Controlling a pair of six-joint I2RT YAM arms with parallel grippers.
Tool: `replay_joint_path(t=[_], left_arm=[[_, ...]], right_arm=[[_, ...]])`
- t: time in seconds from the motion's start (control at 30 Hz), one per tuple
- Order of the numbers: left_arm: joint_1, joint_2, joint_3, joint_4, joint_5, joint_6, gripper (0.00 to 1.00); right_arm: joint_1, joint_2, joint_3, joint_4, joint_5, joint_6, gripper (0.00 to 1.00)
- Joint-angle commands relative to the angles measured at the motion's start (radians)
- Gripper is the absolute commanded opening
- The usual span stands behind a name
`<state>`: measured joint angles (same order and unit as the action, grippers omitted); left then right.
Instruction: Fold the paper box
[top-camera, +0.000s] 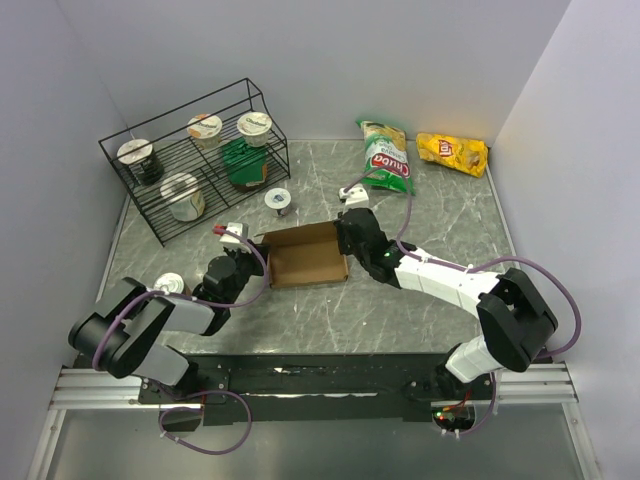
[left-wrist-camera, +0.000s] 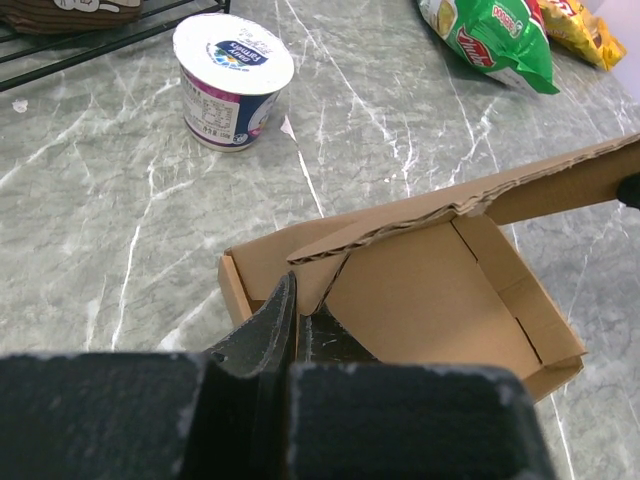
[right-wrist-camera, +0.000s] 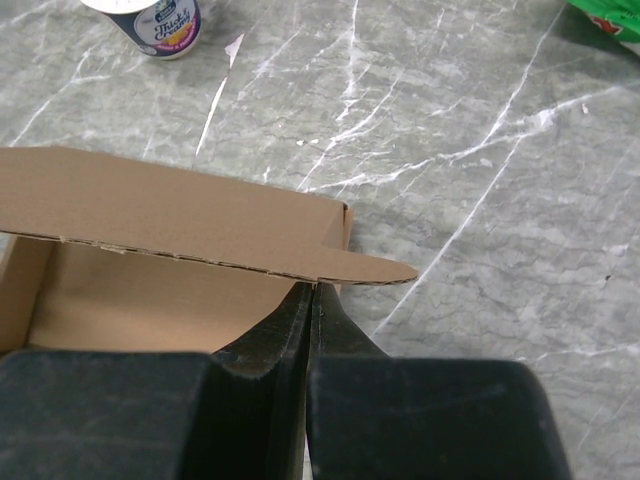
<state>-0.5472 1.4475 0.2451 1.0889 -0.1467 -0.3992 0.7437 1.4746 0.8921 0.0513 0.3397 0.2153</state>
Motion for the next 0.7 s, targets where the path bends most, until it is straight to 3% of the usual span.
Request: replay_joint_path(t=[0.0,0.47,0.67], left_arm=[[-0.063,0.033,-0.010,-0.064,0.165,-0.085,0.01],[-0.076,0.037,-0.012,-0.057,0.150,-0.095,0.01],[-0.076,0.040,-0.018,-0.058,0.150,-0.107,0.01]], right_arm=[[0.051,0.009,0.004,0.031,-0.159,0.097,0.00],[0.077,0.012,0.011,0.028,-0.140,0.164,0.00],[0.109,0.013,-0.062,0.064,-0.088,0.125,0.00]])
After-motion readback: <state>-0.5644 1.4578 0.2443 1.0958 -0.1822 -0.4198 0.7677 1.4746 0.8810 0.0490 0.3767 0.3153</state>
